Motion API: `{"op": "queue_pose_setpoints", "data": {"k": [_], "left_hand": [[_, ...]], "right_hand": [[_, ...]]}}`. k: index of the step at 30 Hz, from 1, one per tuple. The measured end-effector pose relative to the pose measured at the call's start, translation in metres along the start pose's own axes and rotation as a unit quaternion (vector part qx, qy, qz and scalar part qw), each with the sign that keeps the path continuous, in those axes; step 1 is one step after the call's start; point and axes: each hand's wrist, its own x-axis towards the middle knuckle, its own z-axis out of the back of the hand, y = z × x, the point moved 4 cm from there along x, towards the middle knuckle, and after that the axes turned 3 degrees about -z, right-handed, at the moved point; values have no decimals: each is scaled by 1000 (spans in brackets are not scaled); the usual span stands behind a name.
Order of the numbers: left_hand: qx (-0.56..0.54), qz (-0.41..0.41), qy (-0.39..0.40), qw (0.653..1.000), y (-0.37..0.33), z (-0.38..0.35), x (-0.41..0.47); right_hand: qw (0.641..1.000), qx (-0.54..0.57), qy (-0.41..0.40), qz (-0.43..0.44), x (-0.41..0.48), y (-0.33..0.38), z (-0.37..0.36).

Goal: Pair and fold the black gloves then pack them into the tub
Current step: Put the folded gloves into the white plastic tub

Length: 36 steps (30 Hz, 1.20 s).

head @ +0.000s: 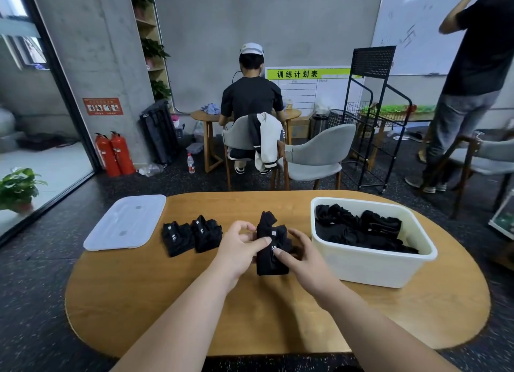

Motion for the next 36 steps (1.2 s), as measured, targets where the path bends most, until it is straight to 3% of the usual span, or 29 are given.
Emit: {"op": "queue_pose_setpoints", "data": {"k": [15, 21, 31, 36], "left_hand": [[-37, -59, -9, 998, -49, -55, 21], [7, -61, 6, 998, -48, -82, 38], [214, -49, 21, 975, -9, -104, 53], [214, -35, 42, 975, 9, -112, 51]], "right_hand": [[973, -181, -120, 76, 16, 76, 59], [976, -160, -142, 46, 25, 85, 94], [932, -258, -250, -49, 32, 58, 157], [913, -308, -249, -97, 46, 42, 152]]}}
